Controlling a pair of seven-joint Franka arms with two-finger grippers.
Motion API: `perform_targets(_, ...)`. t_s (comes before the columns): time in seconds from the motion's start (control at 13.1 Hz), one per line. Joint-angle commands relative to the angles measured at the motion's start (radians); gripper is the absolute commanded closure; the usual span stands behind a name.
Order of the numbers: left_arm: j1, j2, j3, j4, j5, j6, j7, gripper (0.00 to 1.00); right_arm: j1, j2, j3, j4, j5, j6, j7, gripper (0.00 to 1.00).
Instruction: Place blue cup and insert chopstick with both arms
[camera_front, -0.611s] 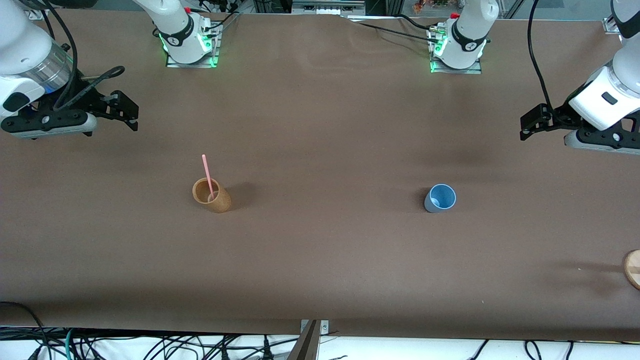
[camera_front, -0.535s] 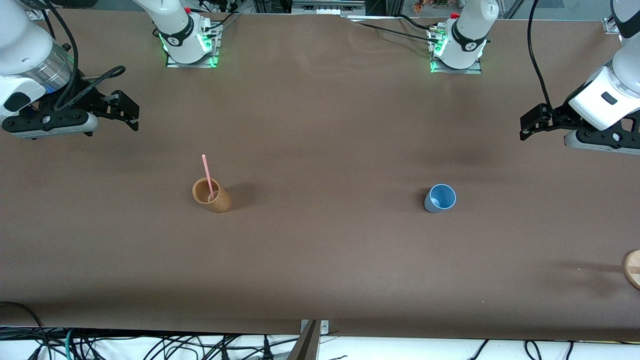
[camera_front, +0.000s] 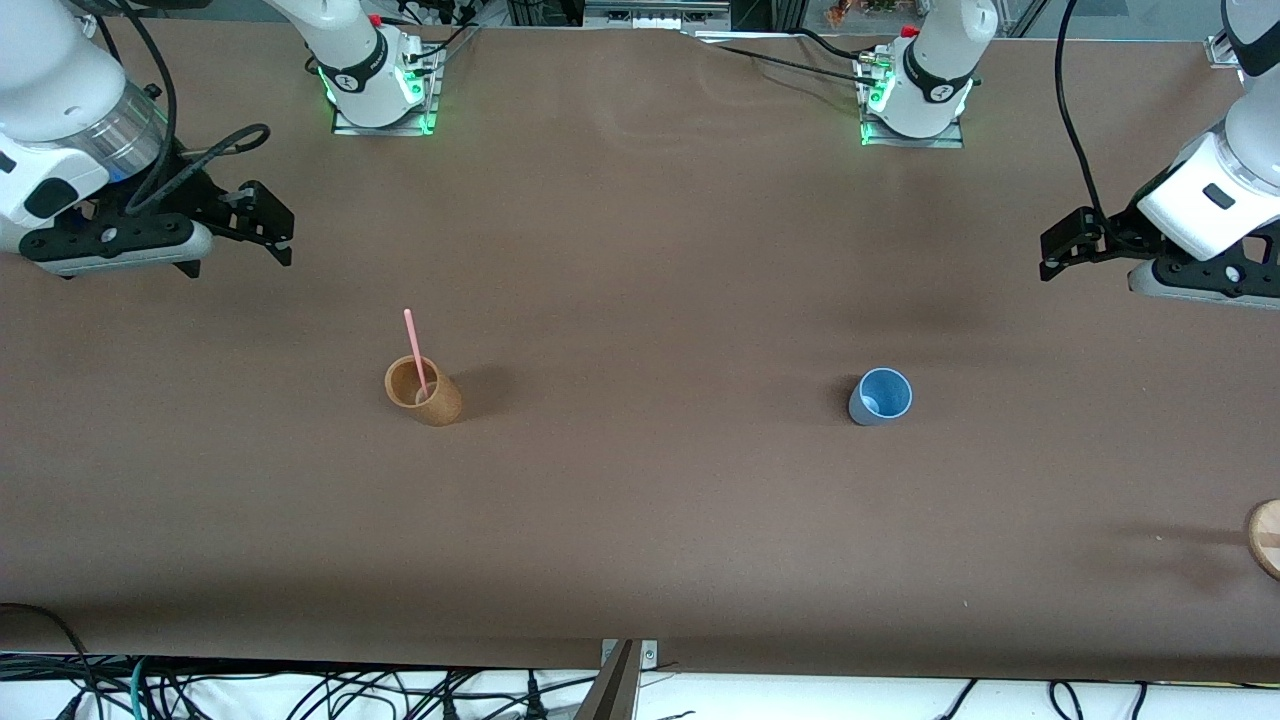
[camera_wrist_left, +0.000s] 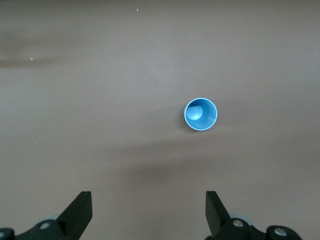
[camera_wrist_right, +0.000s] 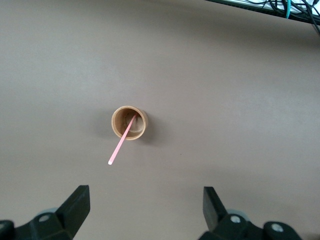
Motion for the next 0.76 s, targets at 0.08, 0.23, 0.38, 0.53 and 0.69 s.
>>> perform_targets(0.08,0.003,0.017,-0.003,0.036,-0.009,-0.023,0.006,0.0,-0.009,0.012,-0.016,0.021,-0.015,0.005,0.016,0.0)
perform_targets(0.23,0.003,0.017,-0.003,0.036,-0.011,-0.023,0.004,0.0,-0.019,0.011,-0.016,0.019,-0.021,0.003,0.016,0.0)
perform_targets(0.38,0.003,0.017,-0.003,0.036,-0.012,-0.023,0.004,0.0,-0.017,0.007,-0.013,0.019,-0.024,0.003,0.012,0.0)
perform_targets(0.53,0.004,0.017,-0.001,0.036,-0.012,-0.023,0.006,0.0,-0.011,0.024,-0.011,0.019,-0.015,0.003,0.014,0.0)
perform_targets(0.69,0.007,0.017,-0.001,0.035,-0.012,-0.023,0.006,0.0,-0.014,0.012,-0.014,0.01,-0.016,-0.067,-0.014,0.0)
